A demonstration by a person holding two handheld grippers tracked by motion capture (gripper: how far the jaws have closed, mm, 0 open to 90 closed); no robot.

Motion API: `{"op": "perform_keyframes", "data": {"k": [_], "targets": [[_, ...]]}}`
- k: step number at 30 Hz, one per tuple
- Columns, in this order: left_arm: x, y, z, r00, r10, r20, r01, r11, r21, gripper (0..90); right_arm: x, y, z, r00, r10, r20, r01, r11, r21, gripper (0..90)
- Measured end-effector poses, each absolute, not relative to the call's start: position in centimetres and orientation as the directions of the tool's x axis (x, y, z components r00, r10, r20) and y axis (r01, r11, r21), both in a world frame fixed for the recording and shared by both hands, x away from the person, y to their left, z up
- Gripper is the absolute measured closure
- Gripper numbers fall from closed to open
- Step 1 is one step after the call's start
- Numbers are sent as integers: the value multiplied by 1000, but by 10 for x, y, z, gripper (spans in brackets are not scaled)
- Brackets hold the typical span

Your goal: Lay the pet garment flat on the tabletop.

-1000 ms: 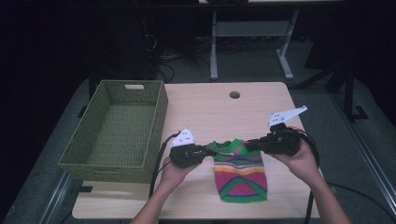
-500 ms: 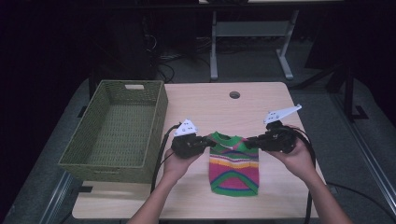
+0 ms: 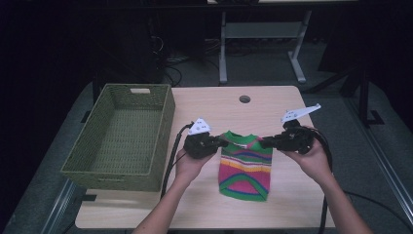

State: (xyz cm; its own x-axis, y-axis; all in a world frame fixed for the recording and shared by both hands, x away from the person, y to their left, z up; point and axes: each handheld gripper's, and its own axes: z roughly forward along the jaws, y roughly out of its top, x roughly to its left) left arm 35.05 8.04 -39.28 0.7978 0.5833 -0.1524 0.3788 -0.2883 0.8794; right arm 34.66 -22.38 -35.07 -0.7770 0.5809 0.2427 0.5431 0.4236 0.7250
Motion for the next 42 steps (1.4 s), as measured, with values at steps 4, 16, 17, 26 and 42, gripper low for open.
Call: {"op": "perform_keyframes", "data": {"k": [4,16,17,26,42], "targets": [[355,81,-394,789,594,-158,387,-280,878,816,355,-224,-351,-766,593,247,555,417,720,835],[369,82,-399,752,635,-174,431,-274,860,813,378,-219,-358,-732,636,246,590,410,696,831],[372,81,-399,753,637,-164,431,-290,855,813,380,-220,-359,-724,644,247,596,404,694,831],[383,74,-401,740,654,-154,437,-295,850,787,390,-224,-363,-695,673,252,614,375,694,827],[383,77,-403,668,726,-163,464,-234,855,503,413,-235,-367,-610,753,247,653,302,694,520]]}}
